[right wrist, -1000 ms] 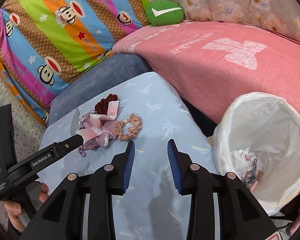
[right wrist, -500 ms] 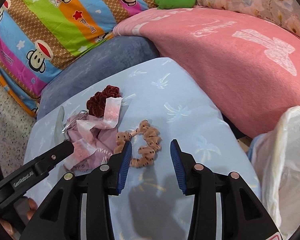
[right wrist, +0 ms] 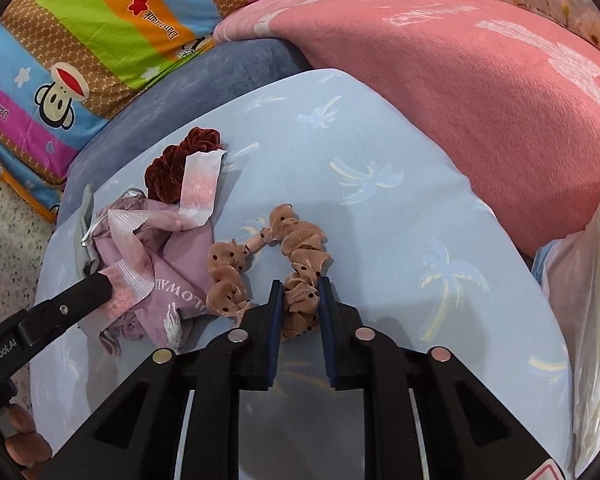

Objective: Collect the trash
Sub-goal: 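Grasp the pink cloth with the left gripper while the right grasps the brown bead scrunchie, then carry both items over the bin and open both grippers to drop them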

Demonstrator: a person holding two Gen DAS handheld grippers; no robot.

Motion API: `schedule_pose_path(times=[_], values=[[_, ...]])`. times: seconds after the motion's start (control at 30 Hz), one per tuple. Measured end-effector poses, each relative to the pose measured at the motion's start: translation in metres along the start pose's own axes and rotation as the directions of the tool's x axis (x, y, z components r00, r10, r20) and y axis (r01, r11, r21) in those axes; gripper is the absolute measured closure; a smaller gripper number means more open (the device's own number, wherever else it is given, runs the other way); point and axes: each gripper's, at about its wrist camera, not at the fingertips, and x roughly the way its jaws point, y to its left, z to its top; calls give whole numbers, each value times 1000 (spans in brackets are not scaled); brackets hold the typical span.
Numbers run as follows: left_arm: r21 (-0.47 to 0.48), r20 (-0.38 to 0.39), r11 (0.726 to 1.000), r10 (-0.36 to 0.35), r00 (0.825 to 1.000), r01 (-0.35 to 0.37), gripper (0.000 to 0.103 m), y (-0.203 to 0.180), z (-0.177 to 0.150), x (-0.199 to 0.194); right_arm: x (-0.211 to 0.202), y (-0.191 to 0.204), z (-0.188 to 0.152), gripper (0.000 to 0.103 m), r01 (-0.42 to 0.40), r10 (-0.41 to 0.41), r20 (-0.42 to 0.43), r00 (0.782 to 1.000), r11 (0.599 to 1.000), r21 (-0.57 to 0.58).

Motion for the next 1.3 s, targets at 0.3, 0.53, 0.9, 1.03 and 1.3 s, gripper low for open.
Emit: schedule_pose_path(times=[0.3, 0.53, 0.9, 1.03, 1.3], values=[[37, 43, 999, -23, 999, 22, 93, -23, -4, -27, -41, -9, -14, 89, -26, 24, 62, 998, 999, 24], [84, 82, 995, -53, 995, 46, 93, -54, -6, -54, -89, -21, -18, 89, -55, 49, 135, 990, 998, 41], [184, 110, 978, -117, 987, 95, 93, -120, -20, -87, -166, -55, -24, 89, -82, 62, 243, 968, 994, 74], [233, 112, 965, -149, 983, 119, 93, -148, -27, -96, -191, -75, -32, 89, -73, 44, 281, 959, 993, 96], [326, 77, 927, -225, 971, 188, 93, -210, -42, -100, -224, -130, -48, 89, -50, -11, 320, 947, 982, 181]])
